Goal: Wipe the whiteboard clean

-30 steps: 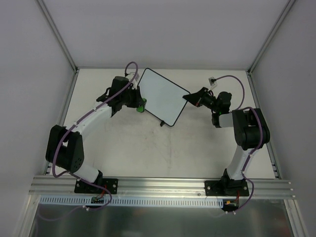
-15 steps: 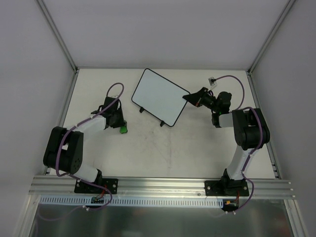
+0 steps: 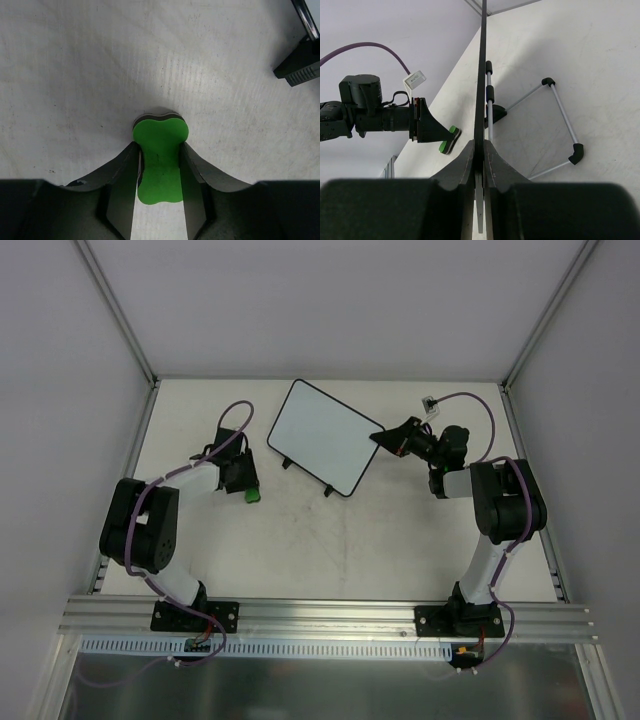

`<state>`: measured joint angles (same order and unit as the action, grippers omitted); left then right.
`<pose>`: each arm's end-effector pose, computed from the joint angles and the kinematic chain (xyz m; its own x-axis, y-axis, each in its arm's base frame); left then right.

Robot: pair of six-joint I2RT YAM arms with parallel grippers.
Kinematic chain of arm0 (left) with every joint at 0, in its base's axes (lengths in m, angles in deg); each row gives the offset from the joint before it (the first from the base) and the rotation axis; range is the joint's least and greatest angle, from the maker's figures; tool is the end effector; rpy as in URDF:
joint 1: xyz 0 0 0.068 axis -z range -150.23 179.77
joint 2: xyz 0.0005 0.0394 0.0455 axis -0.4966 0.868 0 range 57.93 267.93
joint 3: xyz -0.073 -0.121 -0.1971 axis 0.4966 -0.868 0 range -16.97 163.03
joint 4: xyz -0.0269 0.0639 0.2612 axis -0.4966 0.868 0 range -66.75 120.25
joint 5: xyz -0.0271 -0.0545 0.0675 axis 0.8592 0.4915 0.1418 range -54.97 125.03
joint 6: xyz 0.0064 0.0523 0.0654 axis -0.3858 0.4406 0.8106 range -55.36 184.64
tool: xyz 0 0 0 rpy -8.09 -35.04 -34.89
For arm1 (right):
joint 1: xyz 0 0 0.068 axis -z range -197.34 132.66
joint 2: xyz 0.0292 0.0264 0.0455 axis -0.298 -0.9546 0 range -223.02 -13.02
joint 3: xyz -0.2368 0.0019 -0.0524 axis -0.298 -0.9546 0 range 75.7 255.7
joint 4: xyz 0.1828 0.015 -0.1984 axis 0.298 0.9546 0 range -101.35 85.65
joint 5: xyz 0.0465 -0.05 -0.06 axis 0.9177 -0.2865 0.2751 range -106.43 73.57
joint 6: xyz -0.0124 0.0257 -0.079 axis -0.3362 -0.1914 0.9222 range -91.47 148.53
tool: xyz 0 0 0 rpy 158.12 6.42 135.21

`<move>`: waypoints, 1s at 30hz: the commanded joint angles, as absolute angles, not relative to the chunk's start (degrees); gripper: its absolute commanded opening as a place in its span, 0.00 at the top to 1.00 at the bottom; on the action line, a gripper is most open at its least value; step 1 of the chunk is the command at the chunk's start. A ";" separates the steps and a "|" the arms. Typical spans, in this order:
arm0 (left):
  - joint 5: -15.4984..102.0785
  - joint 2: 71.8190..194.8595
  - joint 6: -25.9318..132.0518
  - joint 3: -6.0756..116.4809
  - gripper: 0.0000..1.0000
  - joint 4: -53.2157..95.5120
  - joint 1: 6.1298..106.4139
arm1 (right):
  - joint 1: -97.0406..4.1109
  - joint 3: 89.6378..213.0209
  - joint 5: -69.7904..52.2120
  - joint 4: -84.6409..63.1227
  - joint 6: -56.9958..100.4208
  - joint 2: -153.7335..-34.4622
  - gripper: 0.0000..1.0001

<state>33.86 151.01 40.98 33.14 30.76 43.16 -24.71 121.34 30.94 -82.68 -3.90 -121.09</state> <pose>0.3441 -0.0802 0.1024 -0.7752 -0.2281 -0.5891 -0.1008 0.9653 -0.2410 0.3752 0.1032 0.1561 -0.3037 0.3269 -0.8949 -0.7641 0.4775 0.4338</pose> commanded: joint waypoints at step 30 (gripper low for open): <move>28.61 128.69 38.98 26.72 0.01 30.28 42.52 | -22.44 121.31 32.26 -99.07 -4.26 -117.43 0.23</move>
